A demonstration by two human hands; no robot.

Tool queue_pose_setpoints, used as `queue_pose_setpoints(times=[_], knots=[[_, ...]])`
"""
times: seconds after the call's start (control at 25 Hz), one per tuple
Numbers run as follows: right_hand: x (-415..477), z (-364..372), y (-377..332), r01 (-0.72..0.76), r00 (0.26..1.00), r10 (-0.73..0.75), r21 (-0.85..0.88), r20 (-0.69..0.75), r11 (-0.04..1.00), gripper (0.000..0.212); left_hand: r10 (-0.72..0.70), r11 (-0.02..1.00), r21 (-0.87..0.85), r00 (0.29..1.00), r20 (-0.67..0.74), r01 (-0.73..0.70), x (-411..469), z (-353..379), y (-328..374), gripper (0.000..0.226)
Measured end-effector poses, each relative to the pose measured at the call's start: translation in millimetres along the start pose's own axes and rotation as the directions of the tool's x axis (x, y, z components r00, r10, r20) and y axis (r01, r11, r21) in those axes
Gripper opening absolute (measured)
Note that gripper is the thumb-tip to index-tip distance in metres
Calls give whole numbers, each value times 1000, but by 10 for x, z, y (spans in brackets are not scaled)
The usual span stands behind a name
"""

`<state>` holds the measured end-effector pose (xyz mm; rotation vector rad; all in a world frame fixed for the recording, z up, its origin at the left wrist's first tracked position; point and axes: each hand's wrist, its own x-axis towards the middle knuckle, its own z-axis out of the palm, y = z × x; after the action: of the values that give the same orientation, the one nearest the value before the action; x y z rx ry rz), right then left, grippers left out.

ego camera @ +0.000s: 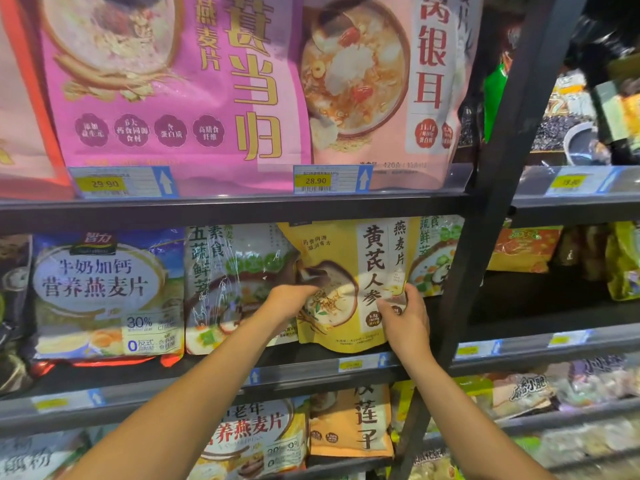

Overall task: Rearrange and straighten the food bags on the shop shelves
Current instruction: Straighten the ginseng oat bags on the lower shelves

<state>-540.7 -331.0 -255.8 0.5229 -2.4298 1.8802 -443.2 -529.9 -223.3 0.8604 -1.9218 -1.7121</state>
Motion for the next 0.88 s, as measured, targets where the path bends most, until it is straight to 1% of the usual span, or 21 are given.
queue_pose_setpoints(times=[0.04,0.08,0.12,0.2,0.28,0.4,0.44,0.52,0.6,0.76,0.88], knots=[[16,10,32,-12,1000,13,-43,14,999,51,-32,999,-4,999,0,32,6,25,-42,62],[45,29,65,-21,999,24,-96,32,995,58,9,1000,-24,1000,4,-9,20,48,-66,65],[82,50,97,-26,998,36,-163,60,986,67,96,994,-48,995,3,-96,33,67,-60,71],[123,88,126,-34,991,72,-304,114,952,86,200,978,-50,980,-15,-201,56,96,8,80],[153,125,131,-52,984,112,-381,138,923,96,218,975,-32,976,-24,-218,66,127,38,81],[251,146,101,-74,973,162,-439,166,895,89,221,975,-16,975,-41,-221,96,171,16,75],[291,142,81,-85,966,186,-453,182,888,90,232,973,-2,971,-52,-232,86,185,31,71],[356,134,54,-120,954,231,-460,193,880,97,245,969,25,968,-57,-244,80,215,74,71],[371,129,47,-133,954,240,-465,180,875,100,237,970,73,970,-46,-233,97,234,112,73],[377,127,44,-176,954,268,-479,131,860,96,210,970,131,977,-25,-205,203,249,171,67],[363,131,-5,-189,962,258,-465,89,865,93,136,982,132,991,11,-136,311,307,241,75]])
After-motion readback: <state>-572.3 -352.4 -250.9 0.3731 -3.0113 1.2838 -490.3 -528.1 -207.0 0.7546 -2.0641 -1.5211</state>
